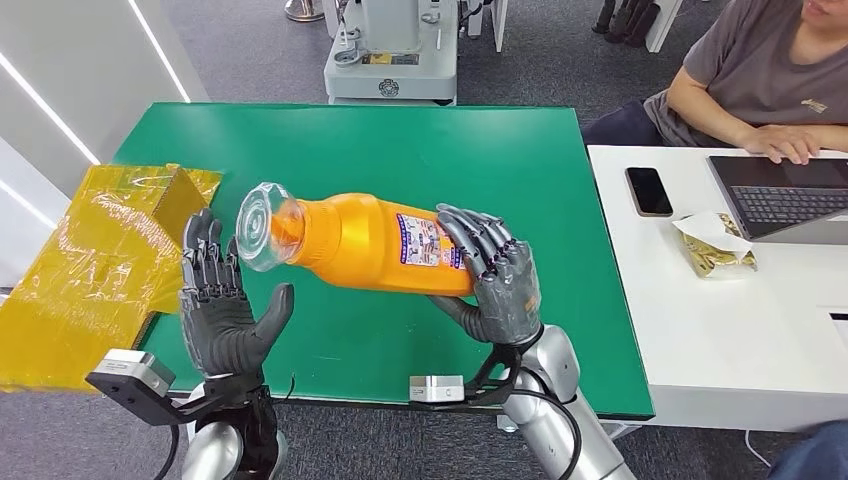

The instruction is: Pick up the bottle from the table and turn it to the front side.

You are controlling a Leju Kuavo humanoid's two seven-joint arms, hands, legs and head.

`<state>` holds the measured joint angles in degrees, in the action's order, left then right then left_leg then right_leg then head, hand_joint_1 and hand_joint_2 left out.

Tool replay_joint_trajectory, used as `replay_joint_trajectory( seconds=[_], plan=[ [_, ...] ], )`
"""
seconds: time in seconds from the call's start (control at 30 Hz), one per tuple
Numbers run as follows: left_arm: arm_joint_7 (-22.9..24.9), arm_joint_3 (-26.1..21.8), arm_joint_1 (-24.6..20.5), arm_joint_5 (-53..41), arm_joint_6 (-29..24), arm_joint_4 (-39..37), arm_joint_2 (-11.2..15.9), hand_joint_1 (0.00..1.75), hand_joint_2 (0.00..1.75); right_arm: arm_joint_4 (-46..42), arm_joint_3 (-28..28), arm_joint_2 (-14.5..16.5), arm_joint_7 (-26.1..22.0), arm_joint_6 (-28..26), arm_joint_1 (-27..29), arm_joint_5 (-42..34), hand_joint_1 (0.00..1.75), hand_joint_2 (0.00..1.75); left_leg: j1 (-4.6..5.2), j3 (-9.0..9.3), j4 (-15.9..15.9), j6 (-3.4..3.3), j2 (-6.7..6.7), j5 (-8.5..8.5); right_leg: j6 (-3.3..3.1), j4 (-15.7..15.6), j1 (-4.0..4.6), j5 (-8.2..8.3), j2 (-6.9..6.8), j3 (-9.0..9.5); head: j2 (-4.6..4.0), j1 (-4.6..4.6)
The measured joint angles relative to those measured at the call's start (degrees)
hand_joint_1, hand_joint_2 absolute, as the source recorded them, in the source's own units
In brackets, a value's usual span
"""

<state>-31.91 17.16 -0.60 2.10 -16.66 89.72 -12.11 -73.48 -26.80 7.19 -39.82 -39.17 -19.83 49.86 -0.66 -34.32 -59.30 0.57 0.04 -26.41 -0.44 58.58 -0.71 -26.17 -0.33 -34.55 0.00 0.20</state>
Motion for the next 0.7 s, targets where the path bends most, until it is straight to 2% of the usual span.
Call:
replay_joint_trajectory(
  seconds=[0.17,0.3,0.5,0.7],
  plan=[
    [0.1,0.5,-0.9,0.2,-0.7,-0.1,0.3,0.00,1.75,0.7,0.0,1.1,0.2,0.0,0.3,0.2,1.75,1.75,-0.01,0.00,0.0,0.00,0.00,0.00,0.00,0.0,0.00,0.00,0.00,0.00,0.00,-0.01],
    [0.2,2.0,-2.5,0.1,-2.0,-0.7,0.9,0.00,1.75,4.6,0.8,2.4,4.0,0.0,-0.2,1.4,1.75,1.75,0.00,0.00,0.0,0.00,0.00,0.00,0.00,0.0,0.00,0.00,0.00,0.00,0.00,-0.01],
    [-0.1,3.1,-3.3,0.6,-2.4,-2.0,1.3,0.00,1.75,10.6,0.8,2.4,7.8,0.0,-3.1,-1.7,1.75,1.75,0.01,-0.01,0.0,0.00,0.01,0.01,0.00,0.0,0.00,0.02,0.01,0.00,0.00,0.00],
    [-0.6,3.8,-5.3,1.9,-2.9,-3.9,1.6,0.00,1.75,17.6,-2.3,2.4,11.0,0.0,-7.6,-5.4,1.75,1.75,-0.01,0.01,0.0,0.01,0.01,0.01,-0.01,0.0,0.00,0.02,0.01,0.00,0.00,-0.01]
  ],
)
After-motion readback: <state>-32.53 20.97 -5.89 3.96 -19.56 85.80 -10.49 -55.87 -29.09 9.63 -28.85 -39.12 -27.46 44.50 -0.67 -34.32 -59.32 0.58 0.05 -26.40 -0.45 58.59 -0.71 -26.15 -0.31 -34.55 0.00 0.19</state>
